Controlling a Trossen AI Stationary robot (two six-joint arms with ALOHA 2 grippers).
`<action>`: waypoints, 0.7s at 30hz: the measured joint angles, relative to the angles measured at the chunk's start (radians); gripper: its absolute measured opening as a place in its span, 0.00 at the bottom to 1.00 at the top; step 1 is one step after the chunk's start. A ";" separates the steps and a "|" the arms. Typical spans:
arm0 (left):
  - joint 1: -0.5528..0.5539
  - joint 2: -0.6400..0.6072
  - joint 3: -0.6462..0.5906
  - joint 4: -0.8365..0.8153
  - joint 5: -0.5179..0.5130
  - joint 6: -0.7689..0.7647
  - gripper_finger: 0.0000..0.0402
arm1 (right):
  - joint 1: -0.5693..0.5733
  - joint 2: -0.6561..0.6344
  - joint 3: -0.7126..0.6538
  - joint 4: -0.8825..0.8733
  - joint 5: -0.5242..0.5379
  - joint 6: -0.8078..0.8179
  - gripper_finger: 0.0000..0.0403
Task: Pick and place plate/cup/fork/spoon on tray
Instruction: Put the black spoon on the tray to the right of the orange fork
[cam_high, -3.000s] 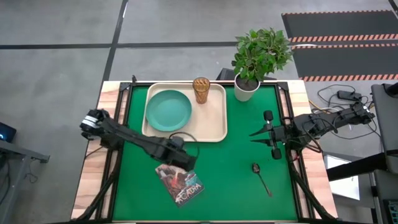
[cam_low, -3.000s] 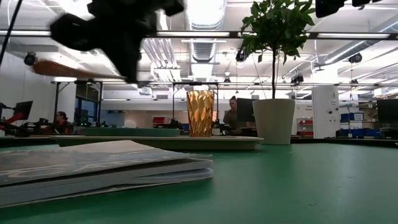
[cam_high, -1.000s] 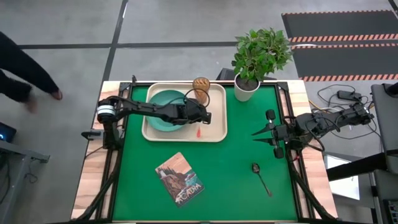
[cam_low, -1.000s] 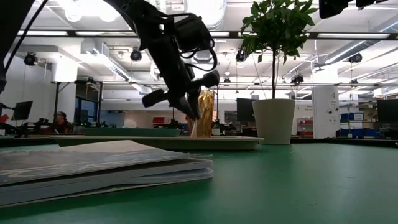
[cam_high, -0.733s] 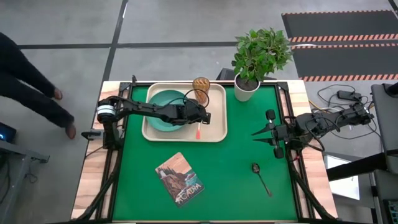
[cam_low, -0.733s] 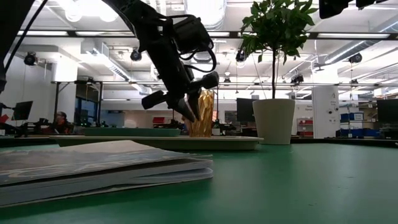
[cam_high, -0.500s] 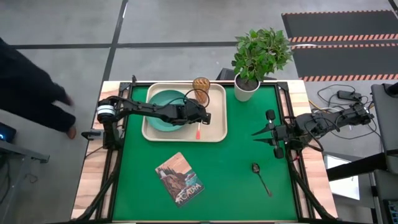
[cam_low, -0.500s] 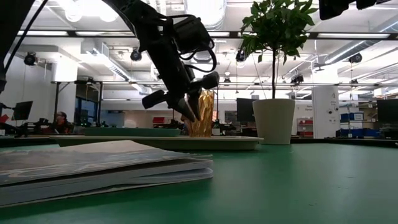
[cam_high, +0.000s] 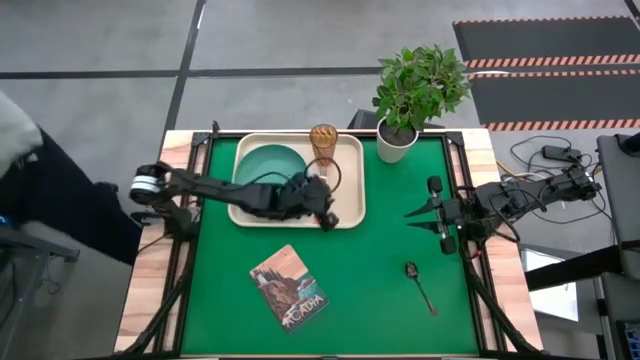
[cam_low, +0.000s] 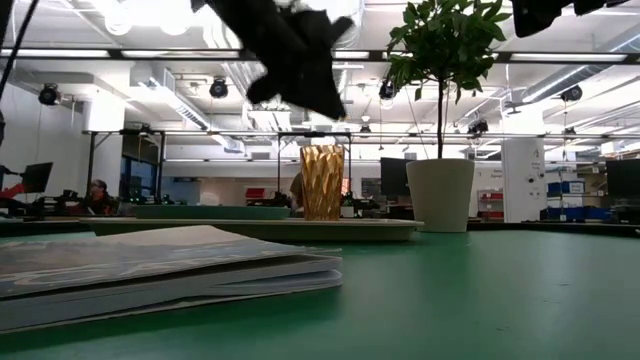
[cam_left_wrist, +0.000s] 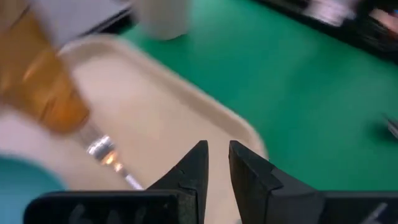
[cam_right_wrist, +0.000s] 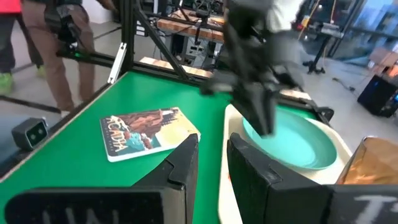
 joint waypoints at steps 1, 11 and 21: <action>-0.026 -0.016 0.000 0.002 0.000 0.061 0.11 | 0.000 0.000 0.000 0.000 0.000 0.013 0.19; -0.262 -0.154 -0.067 0.119 0.000 0.390 0.11 | 0.000 0.076 0.000 0.038 -0.003 0.236 0.19; -0.305 -0.329 -0.298 0.300 0.000 0.460 0.11 | 0.041 0.373 0.008 0.121 -0.051 0.517 0.19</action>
